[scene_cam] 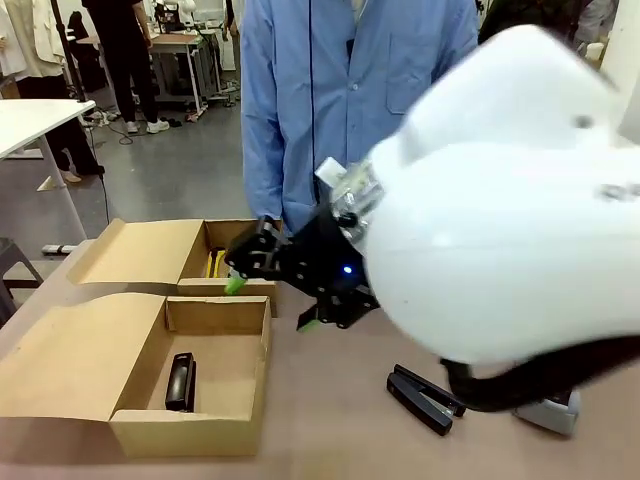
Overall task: Place items inside the box.
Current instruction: Pick up a Pencil pouch or Stapler and place it inside the Mailer Box closest to the robot.
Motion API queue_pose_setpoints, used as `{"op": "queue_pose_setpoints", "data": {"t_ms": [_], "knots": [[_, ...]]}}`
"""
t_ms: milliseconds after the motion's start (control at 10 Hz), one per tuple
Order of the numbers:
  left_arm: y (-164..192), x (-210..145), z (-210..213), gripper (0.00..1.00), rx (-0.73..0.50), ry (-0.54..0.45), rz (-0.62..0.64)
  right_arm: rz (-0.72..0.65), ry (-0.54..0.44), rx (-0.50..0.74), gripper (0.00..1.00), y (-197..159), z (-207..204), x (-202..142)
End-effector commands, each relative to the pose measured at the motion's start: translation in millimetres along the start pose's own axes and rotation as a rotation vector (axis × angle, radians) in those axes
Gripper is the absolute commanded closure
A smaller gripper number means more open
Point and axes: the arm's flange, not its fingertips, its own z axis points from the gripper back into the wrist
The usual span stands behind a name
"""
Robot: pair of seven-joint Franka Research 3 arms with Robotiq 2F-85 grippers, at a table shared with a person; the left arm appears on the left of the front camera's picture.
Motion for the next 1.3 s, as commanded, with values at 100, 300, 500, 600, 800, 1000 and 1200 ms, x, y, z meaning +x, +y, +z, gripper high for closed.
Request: {"op": "queue_pose_setpoints", "data": {"t_ms": [100, 300, 500, 600, 800, 1000, 1200], "knots": [[0, 0, 1, 0.00, -0.015, -0.001, -0.019, 0.068, 0.050, -0.077, 0.00, 40, -59, 15], [0, 0, 1, 0.00, -0.015, -0.001, -0.019, -0.059, -0.035, 0.122, 0.00, -3, 20, 18], [0, 0, 1, 0.00, -0.015, -0.001, -0.019, -0.144, -0.046, 0.216, 0.00, -42, 94, 20], [0, 0, 1, 0.00, -0.015, -0.001, -0.019, -0.194, -0.051, 0.234, 0.00, -63, 120, 16], [0, 0, 1, 0.00, -0.015, -0.001, -0.019, -0.178, -0.048, 0.159, 0.00, -59, 98, 15], [0, 0, 1, 0.00, -0.015, -0.001, -0.019, -0.168, -0.015, 0.191, 0.00, -57, 95, 20], [0, 0, 1, 0.00, -0.015, -0.001, -0.019, -0.179, -0.014, 0.193, 0.00, -59, 95, 20]]}}
